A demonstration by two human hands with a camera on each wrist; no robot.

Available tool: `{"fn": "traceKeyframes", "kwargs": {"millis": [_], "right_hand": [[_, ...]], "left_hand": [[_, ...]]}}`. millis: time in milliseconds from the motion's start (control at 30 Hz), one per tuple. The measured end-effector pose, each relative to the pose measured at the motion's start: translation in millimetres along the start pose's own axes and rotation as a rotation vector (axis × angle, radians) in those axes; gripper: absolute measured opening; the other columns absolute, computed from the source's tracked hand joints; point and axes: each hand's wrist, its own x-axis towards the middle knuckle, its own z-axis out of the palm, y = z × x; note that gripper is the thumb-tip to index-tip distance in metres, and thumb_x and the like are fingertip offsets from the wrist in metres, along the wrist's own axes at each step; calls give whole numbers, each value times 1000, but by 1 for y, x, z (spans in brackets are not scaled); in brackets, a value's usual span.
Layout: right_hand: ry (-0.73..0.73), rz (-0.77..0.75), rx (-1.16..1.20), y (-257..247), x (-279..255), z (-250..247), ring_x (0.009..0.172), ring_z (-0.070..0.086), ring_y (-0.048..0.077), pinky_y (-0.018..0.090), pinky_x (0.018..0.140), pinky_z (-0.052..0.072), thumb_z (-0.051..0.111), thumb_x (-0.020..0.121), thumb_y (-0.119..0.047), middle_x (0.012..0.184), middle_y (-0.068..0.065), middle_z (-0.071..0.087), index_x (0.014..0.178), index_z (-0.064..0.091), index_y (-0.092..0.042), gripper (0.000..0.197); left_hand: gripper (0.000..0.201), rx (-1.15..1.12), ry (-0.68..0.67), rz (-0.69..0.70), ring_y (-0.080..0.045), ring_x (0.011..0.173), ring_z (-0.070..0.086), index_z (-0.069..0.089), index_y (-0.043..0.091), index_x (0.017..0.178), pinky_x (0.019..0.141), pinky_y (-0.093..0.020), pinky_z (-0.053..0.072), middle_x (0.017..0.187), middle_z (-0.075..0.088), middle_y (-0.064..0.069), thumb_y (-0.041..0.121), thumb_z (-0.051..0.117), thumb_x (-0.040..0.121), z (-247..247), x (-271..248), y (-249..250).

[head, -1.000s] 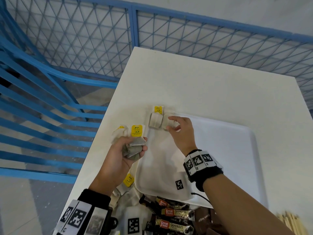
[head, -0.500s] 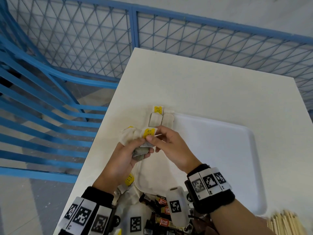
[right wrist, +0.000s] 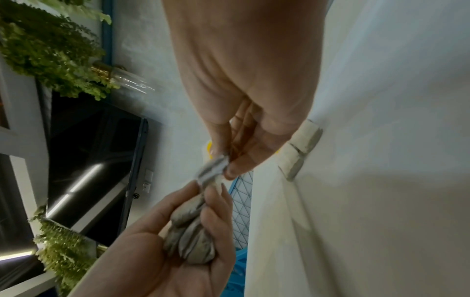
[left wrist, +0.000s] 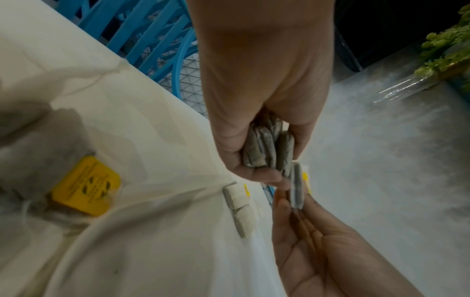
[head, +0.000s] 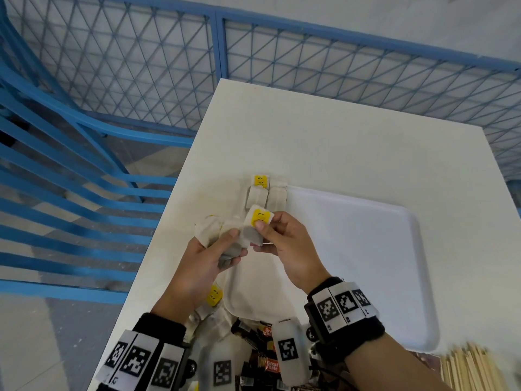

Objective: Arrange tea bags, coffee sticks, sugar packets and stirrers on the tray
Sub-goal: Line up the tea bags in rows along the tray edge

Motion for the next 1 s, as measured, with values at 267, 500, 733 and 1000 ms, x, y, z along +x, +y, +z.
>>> {"fn": "traceKeyframes", "kwargs": {"millis": [267,500,733,1000], "right_hand": [[174,-1,-211,9,30,-17,44,59,16,22,46,51,60,89,-5,80,15,58,81,42,-10,20],[166,-69,-438,20,57,-13,54,58,10,13,48,44,60,87,-3,82,1,60,89,58,-13,10],[321,-159,-524,32,67,-11,66,54,9,4,56,39,67,82,-9,72,1,61,87,49,-16,20],[346,-182,-466,36,72,-11,59,58,16,31,67,51,70,80,-9,65,1,60,76,44,-26,31]], "left_hand": [[10,-87,129,-23,-14,61,69,62,5,82,56,-19,54,67,65,-9,9,57,90,-15,-1,2],[6,-109,155,-30,-12,61,69,62,8,87,54,-17,53,71,66,-8,10,58,89,-17,-2,5],[5,-101,152,-37,-12,61,69,62,10,88,56,-18,54,66,68,-4,10,57,90,-17,-3,6],[6,-92,128,-47,-12,62,69,62,8,87,57,-18,54,62,68,-1,11,57,90,-15,-1,4]]}}
